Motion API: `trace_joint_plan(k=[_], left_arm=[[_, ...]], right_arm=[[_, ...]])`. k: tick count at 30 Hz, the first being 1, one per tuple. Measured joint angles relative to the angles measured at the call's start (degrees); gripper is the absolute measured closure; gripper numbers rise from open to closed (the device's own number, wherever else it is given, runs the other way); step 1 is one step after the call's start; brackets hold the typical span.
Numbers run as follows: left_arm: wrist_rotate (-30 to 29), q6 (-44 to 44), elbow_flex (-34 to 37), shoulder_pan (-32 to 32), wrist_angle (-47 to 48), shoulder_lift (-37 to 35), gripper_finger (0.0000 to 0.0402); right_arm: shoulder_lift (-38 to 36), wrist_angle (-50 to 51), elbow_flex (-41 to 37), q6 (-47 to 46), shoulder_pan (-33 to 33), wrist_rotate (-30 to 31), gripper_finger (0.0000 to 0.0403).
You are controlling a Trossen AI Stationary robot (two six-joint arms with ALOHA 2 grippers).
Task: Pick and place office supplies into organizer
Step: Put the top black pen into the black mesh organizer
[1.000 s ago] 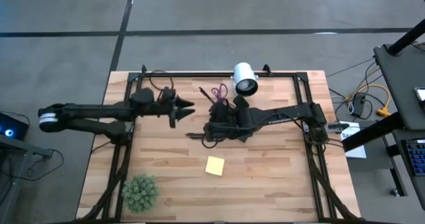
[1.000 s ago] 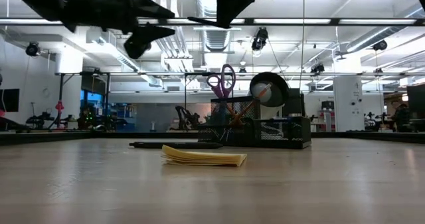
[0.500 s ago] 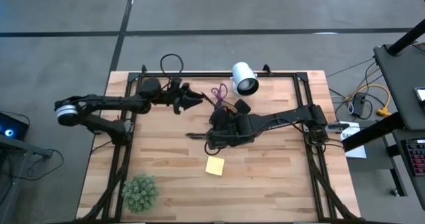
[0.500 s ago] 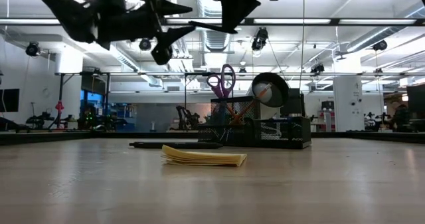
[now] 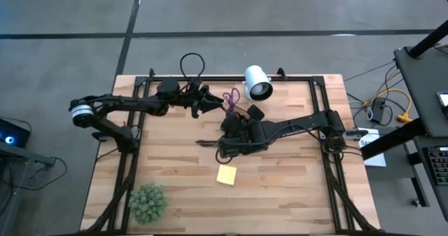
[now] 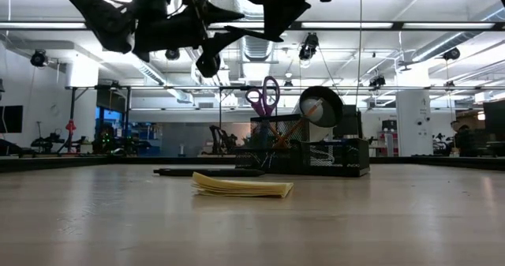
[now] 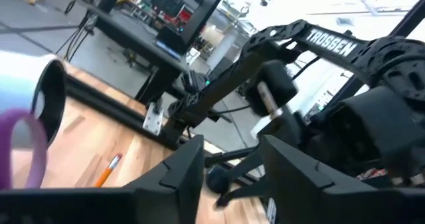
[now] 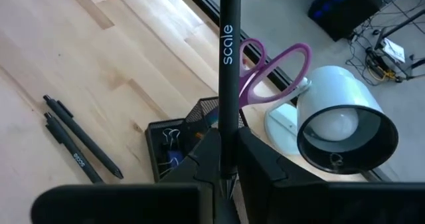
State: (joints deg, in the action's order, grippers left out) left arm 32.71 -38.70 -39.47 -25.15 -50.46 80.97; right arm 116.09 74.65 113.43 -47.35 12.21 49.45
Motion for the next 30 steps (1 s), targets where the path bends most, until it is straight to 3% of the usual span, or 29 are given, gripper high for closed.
trace_joint_plan(k=[8,14,21,26,30], left_arm=[[0.5,0.04,0.51,-0.24,0.08,-0.09,0.0316],[1.14,0.26,0.51,-0.39,0.02,0.02,0.0383],[1.25,3.63,0.19,-1.0,0.5,0.11,0.0383],[1.27,4.75,0.09,-2.76,0.49,0.11,0.0383],[1.29,7.64,0.08,-3.95,0.76,0.11,0.0383]], right_arm=[[0.02,0.0,-0.09,0.66,-0.15,0.05,0.0379],[0.0,-0.02,-0.22,0.88,-0.22,0.11,0.0372],[0.02,2.62,-0.44,0.16,-0.23,-1.96,0.0336],[0.02,15.27,-0.47,-11.31,0.62,-3.78,0.0309],[-1.77,15.06,-3.33,-13.02,1.9,-9.01,0.0287]])
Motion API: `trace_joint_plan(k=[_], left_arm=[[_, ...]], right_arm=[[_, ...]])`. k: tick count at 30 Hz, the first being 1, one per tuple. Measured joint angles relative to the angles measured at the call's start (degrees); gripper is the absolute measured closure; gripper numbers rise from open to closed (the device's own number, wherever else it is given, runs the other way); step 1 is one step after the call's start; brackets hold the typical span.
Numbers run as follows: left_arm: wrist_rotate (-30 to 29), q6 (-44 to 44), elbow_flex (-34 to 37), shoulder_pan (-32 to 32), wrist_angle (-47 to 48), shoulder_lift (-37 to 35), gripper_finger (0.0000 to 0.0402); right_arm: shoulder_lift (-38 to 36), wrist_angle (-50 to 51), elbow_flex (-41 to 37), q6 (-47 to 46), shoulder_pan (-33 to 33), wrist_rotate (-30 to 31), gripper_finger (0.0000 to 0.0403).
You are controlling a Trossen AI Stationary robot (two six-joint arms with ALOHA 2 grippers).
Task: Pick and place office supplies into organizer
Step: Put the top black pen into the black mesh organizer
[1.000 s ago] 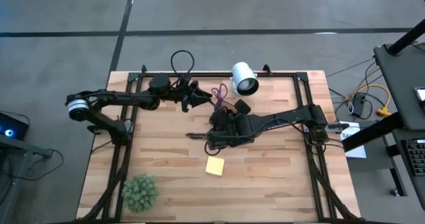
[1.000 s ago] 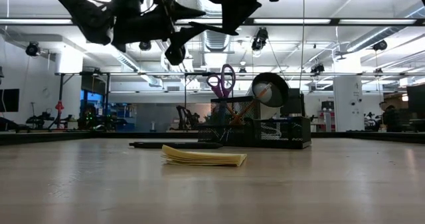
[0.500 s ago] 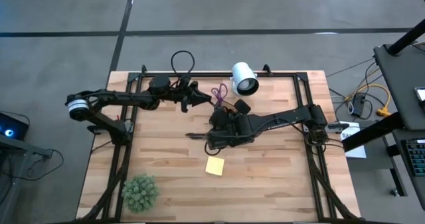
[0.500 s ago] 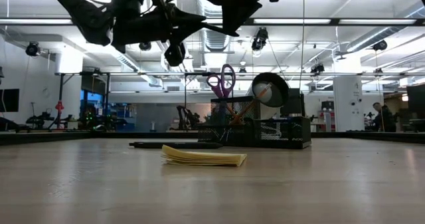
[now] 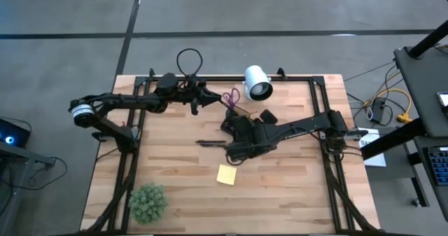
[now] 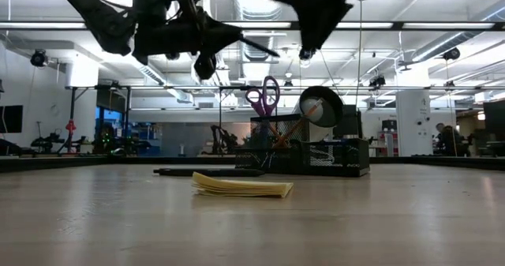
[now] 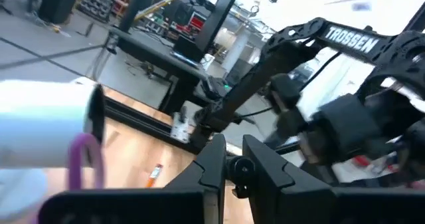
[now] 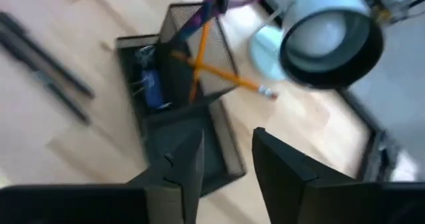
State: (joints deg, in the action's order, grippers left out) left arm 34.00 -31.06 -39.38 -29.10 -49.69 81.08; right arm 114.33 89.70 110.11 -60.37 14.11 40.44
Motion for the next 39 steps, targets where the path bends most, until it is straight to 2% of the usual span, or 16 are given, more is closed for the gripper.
trace_joint_plan(k=[3,7,11,15,20,27,31,34,39], left_arm=[[0.0,7.07,-0.89,-0.18,5.88,-0.02,0.0383],[-0.31,23.56,-4.88,0.6,20.28,-0.11,0.0383],[-4.14,37.68,-10.01,1.75,32.87,0.29,0.0383],[-9.78,46.22,-13.56,2.64,37.04,0.98,0.0383],[-10.49,47.97,-16.23,3.35,38.63,3.68,0.0383],[-10.5,47.98,-16.47,5.3,39.67,8.52,0.0383],[-13.28,48.01,-16.45,6.08,39.56,10.0,0.0383],[-13.35,47.98,-16.45,6.68,39.34,11.38,0.036],[-13.17,45.04,-16.45,8.47,39.12,12.48,0.0291]], right_arm=[[-1.75,0.25,-2.38,-4.24,1.74,-1.56,0.0275],[-3.21,0.2,-5.58,-8.75,3.77,-4.19,0.0267],[-3.5,0.32,-7.4,-12.84,5.2,-4.89,0.0268],[-3.57,0.12,-8.26,-14.69,5.47,-4.97,0.0275],[-3.57,-0.08,-8.29,-14.63,5.4,-4.89,0.0281],[-3.57,-0.06,-8.36,-14.32,5.33,-4.37,0.0279],[-3.57,-0.11,-8.37,-14.26,5.35,-4.3,0.0278],[-3.57,-0.17,-8.62,-14.23,5.35,-4.28,0.028],[-3.57,-0.12,-9.02,-14.04,5.35,-4.28,0.0282]])
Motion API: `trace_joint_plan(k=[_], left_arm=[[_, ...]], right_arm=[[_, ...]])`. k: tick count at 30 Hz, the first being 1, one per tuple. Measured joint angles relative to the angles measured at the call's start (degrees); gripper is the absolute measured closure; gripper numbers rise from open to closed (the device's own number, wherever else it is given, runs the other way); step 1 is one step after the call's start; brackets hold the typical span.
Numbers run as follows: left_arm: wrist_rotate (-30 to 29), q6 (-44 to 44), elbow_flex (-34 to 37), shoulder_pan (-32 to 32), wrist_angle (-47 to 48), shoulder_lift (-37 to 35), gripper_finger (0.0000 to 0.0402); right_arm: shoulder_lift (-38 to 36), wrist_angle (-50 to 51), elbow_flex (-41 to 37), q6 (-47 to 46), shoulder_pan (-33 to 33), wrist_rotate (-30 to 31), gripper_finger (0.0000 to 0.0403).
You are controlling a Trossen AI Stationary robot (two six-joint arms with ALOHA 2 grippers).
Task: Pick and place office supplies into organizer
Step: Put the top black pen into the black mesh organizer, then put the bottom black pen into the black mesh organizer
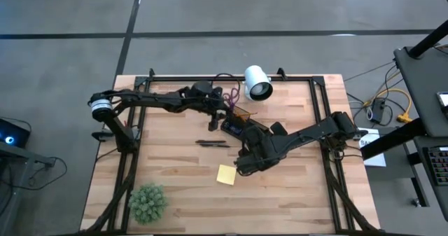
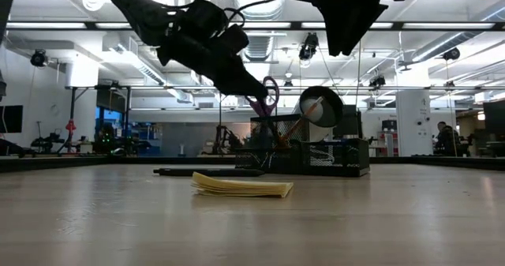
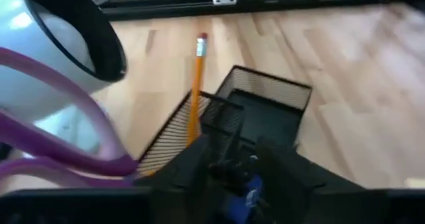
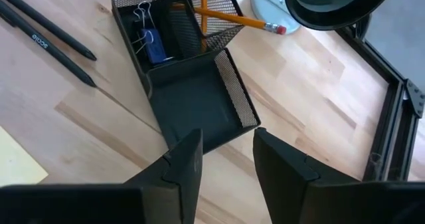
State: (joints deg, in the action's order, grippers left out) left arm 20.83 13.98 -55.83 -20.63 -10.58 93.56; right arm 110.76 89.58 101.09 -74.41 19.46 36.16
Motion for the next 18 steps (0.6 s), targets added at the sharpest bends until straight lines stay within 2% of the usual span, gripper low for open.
trace_joint_plan(k=[7,13,15,18], left_arm=[[-0.95,-6.08,-0.02,0.49,-0.27,-1.03,0.0206],[-3.32,-7.96,0.02,0.42,6.04,-5.06,0.018],[-3.19,-9.1,0.04,0.46,10.72,-8.27,0.0179],[-2.52,-8.7,1.39,1.17,17.86,-12.98,0.0179]], right_arm=[[0.0,-0.06,-0.08,0.02,0.0,-0.01,0.0282],[0.0,-1.64,-0.08,0.76,0.06,-0.02,0.0282],[0.0,-4.52,-0.1,4.63,0.15,-0.11,0.0282],[-0.02,-12.44,-0.9,15.62,0.09,-1.41,0.0282]])
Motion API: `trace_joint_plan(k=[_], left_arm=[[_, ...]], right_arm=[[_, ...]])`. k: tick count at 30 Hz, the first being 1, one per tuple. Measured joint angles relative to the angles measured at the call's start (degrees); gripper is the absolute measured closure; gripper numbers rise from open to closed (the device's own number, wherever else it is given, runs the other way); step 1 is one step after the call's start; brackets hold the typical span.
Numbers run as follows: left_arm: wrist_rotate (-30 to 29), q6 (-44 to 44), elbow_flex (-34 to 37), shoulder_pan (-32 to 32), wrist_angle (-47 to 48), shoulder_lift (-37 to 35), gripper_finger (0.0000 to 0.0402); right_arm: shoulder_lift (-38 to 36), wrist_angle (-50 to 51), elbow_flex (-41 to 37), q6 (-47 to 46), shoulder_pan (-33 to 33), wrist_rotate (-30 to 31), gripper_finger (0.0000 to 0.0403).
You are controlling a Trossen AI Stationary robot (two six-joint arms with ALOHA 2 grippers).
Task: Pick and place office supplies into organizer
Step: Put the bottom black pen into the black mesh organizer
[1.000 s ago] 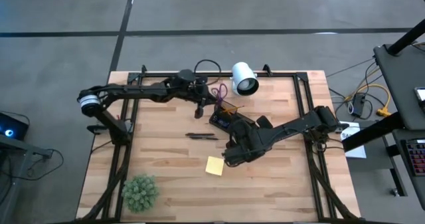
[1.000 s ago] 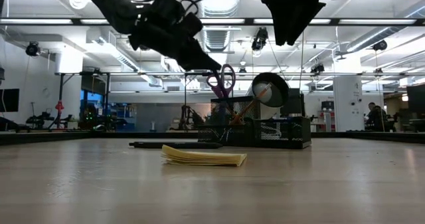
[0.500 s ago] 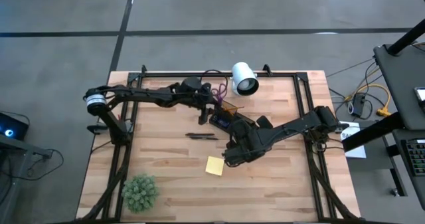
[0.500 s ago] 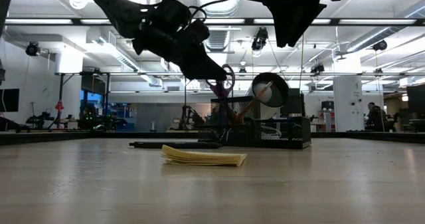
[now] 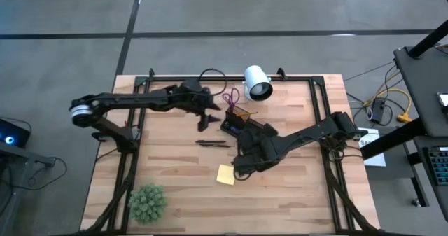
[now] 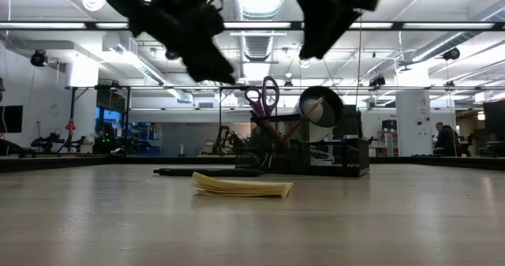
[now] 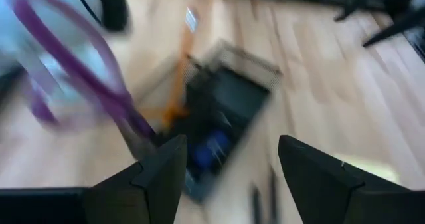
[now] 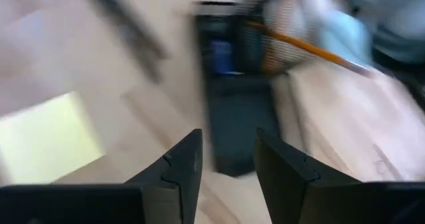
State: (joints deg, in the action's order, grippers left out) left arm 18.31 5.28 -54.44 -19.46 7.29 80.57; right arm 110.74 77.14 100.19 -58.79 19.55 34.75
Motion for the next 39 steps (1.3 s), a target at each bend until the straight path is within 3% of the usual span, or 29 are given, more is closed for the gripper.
trace_joint_plan(k=[5,10,15,26,39], left_arm=[[5.31,-0.4,5.18,1.07,8.94,-6.89,0.0179],[6.07,-6.8,13.43,3.35,10.11,-14.6,0.0179],[5.77,-15.45,21.47,5.48,7.35,-23.49,0.0178],[1.61,-24.62,31.5,6.85,0.79,-37.27,0.0178],[0.91,-24.48,31.59,6.86,0.56,-37.66,0.0178]], right_arm=[[0.0,-16.91,-4.54,20.06,-3.41,-11.48,0.0283],[0.0,-28.74,-11.66,27.05,-8.15,-18.47,0.0292],[0.42,-38.57,-17.18,32.72,-13.87,-31.51,0.0306],[3.03,-47.36,-21.14,51.12,-17.08,-31.23,0.0311],[9.4,-49.5,-18.98,54.08,-17.36,-31.11,0.0302]])
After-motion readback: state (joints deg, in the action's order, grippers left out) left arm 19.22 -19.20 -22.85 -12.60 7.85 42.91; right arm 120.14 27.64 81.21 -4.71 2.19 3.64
